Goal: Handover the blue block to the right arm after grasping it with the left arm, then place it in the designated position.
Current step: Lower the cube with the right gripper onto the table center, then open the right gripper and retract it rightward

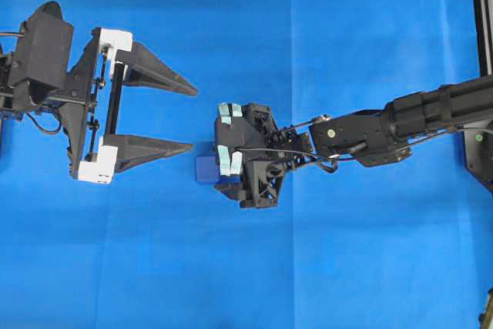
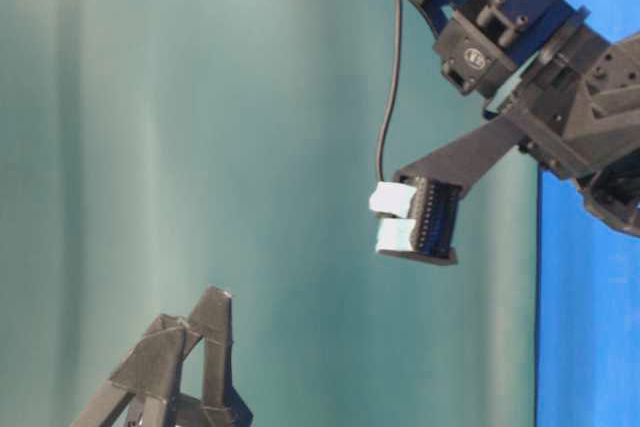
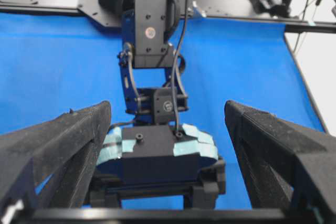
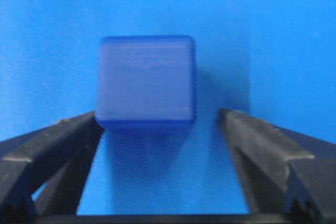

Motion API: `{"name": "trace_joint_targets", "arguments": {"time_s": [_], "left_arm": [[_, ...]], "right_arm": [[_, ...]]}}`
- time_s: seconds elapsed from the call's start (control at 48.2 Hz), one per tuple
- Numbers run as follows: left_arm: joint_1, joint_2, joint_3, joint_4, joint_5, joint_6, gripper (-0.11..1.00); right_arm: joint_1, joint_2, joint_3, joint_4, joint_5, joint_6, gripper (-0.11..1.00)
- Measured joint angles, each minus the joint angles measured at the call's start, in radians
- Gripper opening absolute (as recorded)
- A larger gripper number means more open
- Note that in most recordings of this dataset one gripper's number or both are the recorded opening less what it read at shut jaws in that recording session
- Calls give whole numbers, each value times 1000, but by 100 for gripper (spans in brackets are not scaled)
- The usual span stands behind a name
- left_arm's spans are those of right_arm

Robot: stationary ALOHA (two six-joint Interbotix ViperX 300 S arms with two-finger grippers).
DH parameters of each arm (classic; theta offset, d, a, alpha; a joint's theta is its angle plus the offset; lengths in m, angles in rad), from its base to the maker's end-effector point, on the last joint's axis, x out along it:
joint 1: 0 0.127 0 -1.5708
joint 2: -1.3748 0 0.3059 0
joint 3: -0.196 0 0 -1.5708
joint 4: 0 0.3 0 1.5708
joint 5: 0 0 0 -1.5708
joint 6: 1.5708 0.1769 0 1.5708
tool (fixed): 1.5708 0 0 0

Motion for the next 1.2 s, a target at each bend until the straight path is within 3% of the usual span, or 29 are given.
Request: {"name": "trace_joint_targets", "arguments": {"time_s": [0.228,0.685,1.204], "left_arm": [[-2,0,0,0,0,0,93],[0,0,-5,0,0,0,93],[0,0,-8,2,0,2,93]], "right_arm": [[-2,-101,11,-6,63,-8,90],[20,-434,38,-34,330,-12,90],[35,-672,57,-32,531,-9,90]]}}
